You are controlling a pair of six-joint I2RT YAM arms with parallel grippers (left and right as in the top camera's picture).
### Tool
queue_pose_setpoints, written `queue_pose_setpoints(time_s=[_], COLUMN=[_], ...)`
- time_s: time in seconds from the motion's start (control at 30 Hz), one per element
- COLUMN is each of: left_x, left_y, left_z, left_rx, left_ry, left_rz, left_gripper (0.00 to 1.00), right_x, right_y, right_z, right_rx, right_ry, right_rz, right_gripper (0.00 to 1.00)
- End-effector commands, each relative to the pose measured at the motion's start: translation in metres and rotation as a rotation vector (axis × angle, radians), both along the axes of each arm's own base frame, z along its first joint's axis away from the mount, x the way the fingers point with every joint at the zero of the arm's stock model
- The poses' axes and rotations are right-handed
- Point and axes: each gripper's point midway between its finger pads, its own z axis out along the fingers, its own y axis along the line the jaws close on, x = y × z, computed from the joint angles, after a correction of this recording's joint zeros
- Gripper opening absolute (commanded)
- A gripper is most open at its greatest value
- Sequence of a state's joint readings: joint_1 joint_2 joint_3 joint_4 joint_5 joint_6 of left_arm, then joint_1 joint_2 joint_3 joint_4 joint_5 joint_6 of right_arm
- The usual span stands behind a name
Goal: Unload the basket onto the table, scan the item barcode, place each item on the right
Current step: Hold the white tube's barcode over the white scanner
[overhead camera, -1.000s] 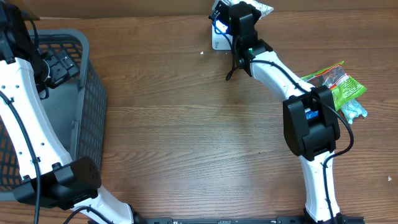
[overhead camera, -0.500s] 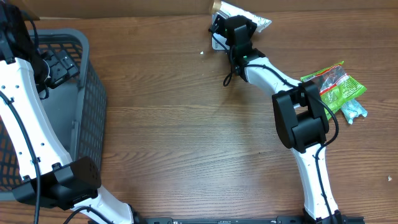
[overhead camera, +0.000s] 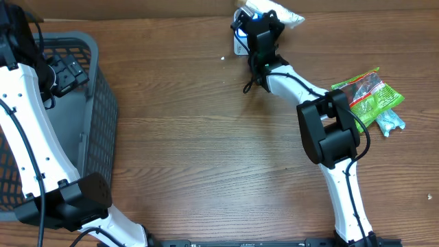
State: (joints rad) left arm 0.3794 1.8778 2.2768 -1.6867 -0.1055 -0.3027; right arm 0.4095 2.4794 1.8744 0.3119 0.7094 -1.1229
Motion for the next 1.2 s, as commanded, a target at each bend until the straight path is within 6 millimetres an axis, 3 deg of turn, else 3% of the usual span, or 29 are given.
queue_pose_setpoints(time_s=[0.0,0.1,0.37,0.9,1.07,1.17], left_x=[0.001,0.001,0.001,0.001,0.001,0.001], left_y=[-0.003,-0.003,-0.003,-0.003,-0.003,-0.003], left_z=[0.0,0.0,0.0,0.0,0.0,0.0], left_rx=[0.002,0.002,0.002,0.002,0.002,0.002], left_ry=[0.004,0.004,0.004,0.004,0.004,0.004], left_rz=[-0.024,-0.024,-0.025,-0.025,-0.025,-0.026], left_gripper=[0.99,1.0,1.0,0.99,0.99,1.0], right_x=[-0.004,-0.006,-0.01,-0.01,-0.018,-0.021], right_y=[0.009,0.014,0.016,0.017,0.016,0.018], right_z=[0.05,0.059,0.03,0.029,0.0,-0.002], right_rx=[-0.032,-0.029,-0.089,-0.092,-0.166,-0.176], right_ry=[-0.121,-0.157,-0.028,-0.02,0.117,0.137], right_rz=[-0.029,-0.035,-0.021,-0.02,-0.006,0.0], right_gripper=[0.04,0.04,0.04,0.04,0.04,0.04])
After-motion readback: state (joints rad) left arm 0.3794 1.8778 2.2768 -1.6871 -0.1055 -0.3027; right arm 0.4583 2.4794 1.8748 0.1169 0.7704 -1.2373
